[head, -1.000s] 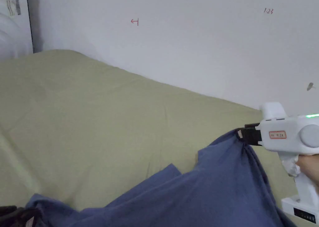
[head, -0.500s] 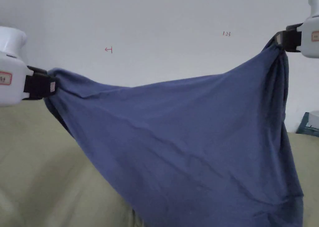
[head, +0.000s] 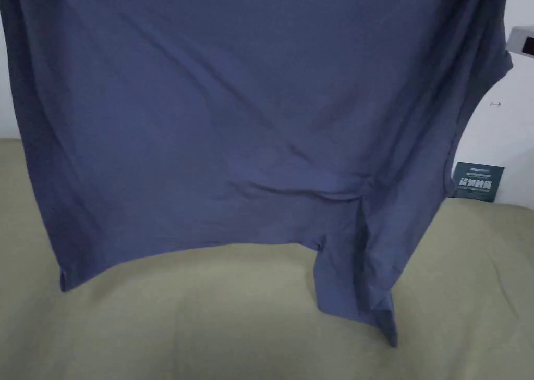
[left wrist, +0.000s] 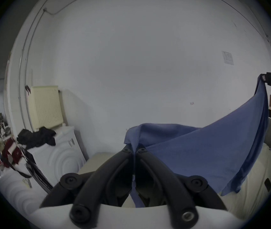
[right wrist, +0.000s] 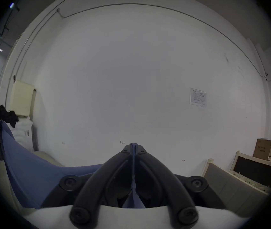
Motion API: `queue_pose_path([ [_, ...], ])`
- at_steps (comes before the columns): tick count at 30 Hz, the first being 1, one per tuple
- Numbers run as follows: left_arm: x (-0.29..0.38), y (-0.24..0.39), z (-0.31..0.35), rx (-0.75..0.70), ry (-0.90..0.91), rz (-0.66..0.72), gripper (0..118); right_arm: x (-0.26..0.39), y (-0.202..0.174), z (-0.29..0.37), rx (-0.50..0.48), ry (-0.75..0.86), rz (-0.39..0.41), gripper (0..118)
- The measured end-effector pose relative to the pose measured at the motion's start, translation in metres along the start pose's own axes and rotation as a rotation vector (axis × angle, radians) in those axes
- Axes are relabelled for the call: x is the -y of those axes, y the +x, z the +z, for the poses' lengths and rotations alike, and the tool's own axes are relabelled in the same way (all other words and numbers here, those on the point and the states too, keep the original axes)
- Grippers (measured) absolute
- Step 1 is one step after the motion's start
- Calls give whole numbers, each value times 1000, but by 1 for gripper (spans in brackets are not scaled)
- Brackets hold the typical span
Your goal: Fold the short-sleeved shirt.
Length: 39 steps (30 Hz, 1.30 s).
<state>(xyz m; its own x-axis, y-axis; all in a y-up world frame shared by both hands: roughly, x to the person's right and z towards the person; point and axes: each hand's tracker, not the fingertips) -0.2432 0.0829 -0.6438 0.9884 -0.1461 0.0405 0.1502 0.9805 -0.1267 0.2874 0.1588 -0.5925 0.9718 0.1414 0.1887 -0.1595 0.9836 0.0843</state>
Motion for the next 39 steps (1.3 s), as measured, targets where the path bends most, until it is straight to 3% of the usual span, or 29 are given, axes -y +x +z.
queue_pose_path([
  [5,-23,4,-22,-19,30,62,0,-27,-5,-11,6,93,26,3],
  [9,-12,8,-28,-19,36,69,0,-31,-2,-3,-25,140,-12,3],
  [18,54,-4,-18,26,-25,46,0,57,-4,50,-166,-43,36,3],
  [25,127,-9,47,124,-77,-25,0,127,-23,130,-288,-165,30,3],
  [27,147,-12,68,154,-102,-42,0,145,-26,156,-318,-194,-9,3],
  [30,177,-6,124,170,-135,-51,0,167,-31,199,-351,-218,-11,3],
  [39,266,-26,213,249,-265,-7,0,232,-36,305,-430,-363,-76,3],
])
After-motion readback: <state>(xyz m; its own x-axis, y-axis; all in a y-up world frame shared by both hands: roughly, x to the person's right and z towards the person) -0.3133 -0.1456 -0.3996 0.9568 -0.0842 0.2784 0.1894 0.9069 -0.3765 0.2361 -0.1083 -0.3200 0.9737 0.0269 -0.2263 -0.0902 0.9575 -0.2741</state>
